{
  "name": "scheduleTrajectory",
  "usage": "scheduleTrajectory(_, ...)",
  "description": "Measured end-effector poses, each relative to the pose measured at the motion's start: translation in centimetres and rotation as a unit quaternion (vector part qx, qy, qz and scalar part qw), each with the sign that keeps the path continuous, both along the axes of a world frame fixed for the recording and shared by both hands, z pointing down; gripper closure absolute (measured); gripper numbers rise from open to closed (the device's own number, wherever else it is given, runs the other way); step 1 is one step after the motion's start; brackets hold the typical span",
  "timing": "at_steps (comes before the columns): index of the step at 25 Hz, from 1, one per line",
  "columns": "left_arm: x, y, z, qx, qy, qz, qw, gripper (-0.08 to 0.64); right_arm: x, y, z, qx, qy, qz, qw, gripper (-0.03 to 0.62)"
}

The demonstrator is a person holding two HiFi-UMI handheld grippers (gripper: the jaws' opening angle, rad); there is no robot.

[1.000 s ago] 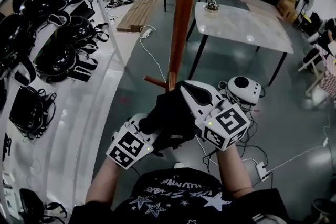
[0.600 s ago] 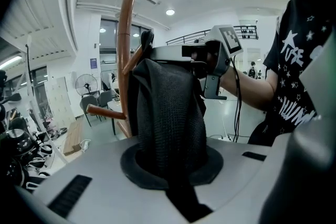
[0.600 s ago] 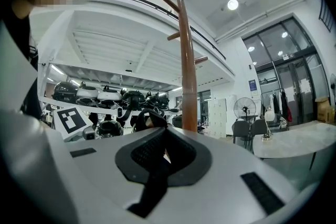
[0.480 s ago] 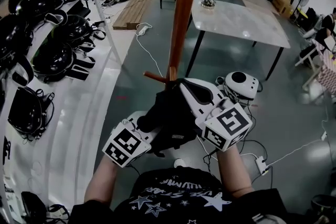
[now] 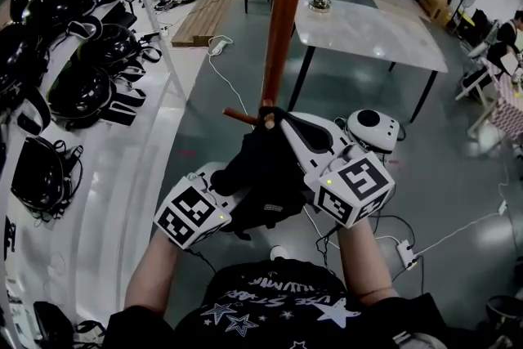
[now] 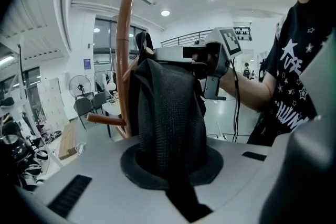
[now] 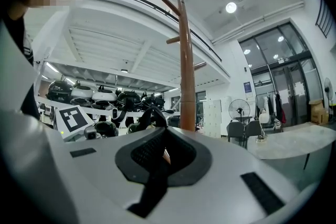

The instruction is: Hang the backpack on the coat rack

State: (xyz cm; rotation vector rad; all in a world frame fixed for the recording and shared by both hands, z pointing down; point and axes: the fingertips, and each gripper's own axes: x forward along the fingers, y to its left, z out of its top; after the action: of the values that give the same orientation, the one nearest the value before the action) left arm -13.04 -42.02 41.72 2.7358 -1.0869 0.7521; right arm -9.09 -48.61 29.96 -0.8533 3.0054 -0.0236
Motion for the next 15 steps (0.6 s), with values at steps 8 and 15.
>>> scheduleTrajectory(8,0.1,-2.0,1.1,-0.028,0.016,0.002,0.9995,0.508,-0.2,-2.4,1.5,-0.02,0.003,0.016,1.0,0.577)
scheduleTrajectory(15,-0.2,-3.5,3.0,-0.048,0.017,-0.004,0.9987,0.508,-0.4,-4.2,3.6,-0.037,0.012,0.024,0.999,0.577)
